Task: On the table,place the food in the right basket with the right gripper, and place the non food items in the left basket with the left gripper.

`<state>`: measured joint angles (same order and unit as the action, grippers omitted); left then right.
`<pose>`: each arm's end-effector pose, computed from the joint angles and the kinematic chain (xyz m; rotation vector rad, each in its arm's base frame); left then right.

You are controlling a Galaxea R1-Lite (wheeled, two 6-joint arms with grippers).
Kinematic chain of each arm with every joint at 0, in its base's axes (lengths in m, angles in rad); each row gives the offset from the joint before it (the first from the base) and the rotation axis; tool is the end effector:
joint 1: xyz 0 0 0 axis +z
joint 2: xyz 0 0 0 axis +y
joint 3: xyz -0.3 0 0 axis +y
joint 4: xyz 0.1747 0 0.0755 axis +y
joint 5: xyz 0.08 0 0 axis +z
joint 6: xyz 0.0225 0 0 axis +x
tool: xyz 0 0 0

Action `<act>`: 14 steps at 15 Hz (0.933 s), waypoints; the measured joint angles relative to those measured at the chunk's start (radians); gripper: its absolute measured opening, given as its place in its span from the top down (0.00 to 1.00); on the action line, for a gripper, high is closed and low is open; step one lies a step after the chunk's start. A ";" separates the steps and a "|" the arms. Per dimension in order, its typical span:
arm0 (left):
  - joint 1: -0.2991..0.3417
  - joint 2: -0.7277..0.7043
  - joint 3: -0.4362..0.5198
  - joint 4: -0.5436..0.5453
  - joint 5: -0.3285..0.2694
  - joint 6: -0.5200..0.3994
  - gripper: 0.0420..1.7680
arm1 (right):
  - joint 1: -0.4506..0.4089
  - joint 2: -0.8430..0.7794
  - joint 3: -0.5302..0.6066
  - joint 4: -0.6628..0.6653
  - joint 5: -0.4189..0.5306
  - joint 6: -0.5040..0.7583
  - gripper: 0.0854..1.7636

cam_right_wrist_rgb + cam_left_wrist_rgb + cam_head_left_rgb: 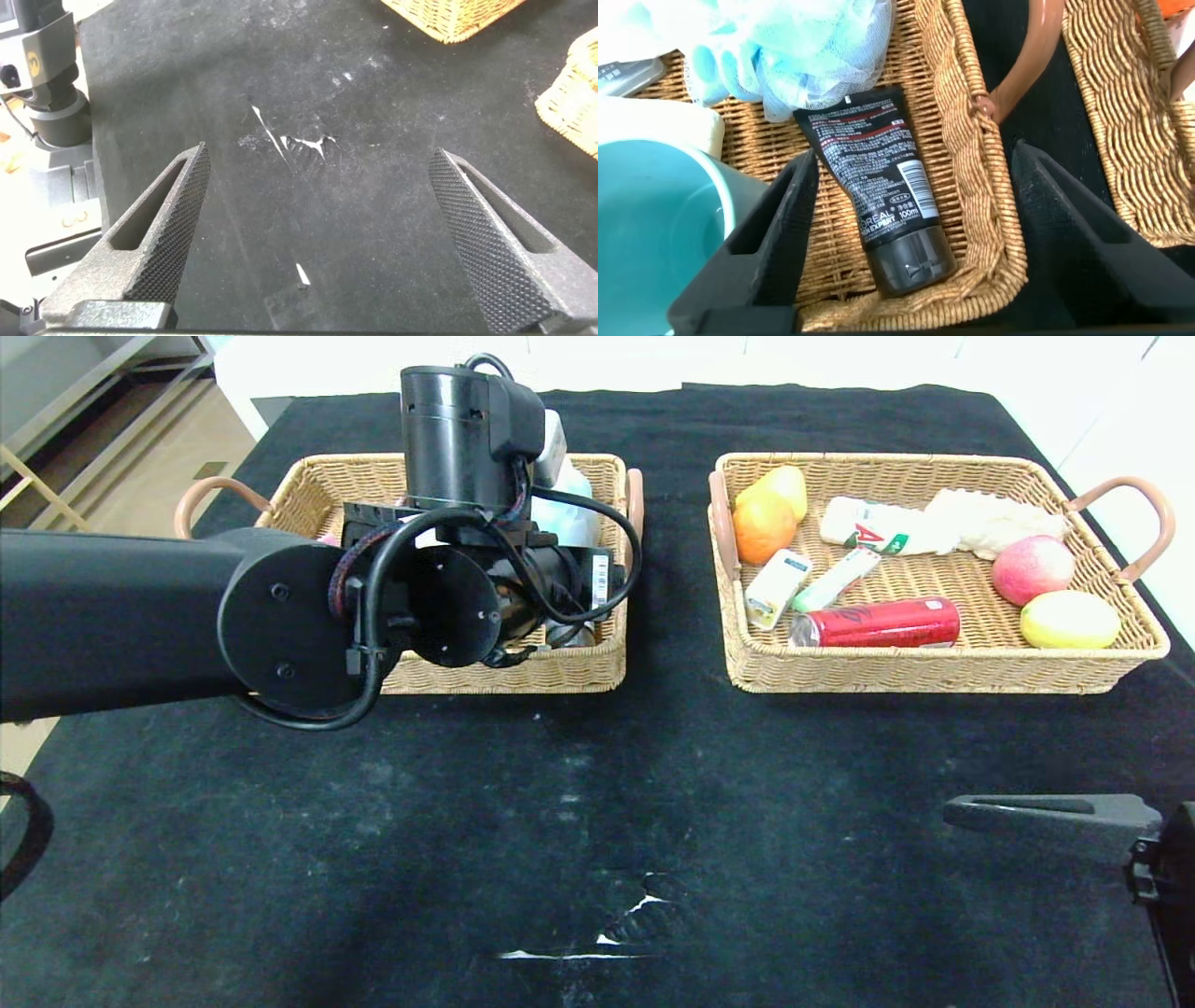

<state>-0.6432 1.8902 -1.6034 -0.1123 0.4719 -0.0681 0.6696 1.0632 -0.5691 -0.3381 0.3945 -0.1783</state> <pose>0.3115 -0.2207 0.2905 0.0246 0.1539 -0.1657 0.1070 0.0957 0.2301 -0.1832 0.0670 1.0737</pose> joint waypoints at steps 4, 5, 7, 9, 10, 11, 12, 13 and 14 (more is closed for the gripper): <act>-0.010 -0.016 0.001 0.011 0.007 0.002 0.10 | -0.017 0.001 -0.003 0.000 0.000 0.000 0.03; -0.013 -0.018 0.001 0.026 0.008 0.002 0.09 | -0.019 0.001 -0.002 0.000 0.000 0.000 0.03; -0.016 -0.031 0.009 0.034 0.008 0.002 0.08 | -0.019 0.004 0.000 0.000 0.000 0.001 0.03; -0.022 -0.058 0.021 0.053 0.006 0.002 0.07 | -0.025 0.012 -0.001 0.000 0.000 0.002 0.03; -0.026 -0.076 0.025 0.060 0.001 0.002 0.06 | -0.029 0.018 -0.002 0.000 0.000 0.002 0.03; -0.029 -0.093 0.032 0.061 -0.001 0.002 0.06 | -0.031 0.024 -0.002 0.000 -0.001 0.003 0.03; -0.030 -0.112 0.051 0.063 -0.002 0.004 0.05 | -0.037 0.030 -0.004 -0.001 -0.001 0.004 0.03; -0.031 -0.132 0.080 0.063 -0.002 0.010 0.05 | -0.055 0.035 -0.007 -0.002 -0.001 0.011 0.03; -0.032 -0.158 0.116 0.060 -0.003 0.019 0.05 | -0.074 0.040 -0.013 -0.003 0.000 0.024 0.03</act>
<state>-0.6749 1.7323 -1.4874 -0.0528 0.4689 -0.0489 0.5951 1.1030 -0.5826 -0.3415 0.3949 -0.1543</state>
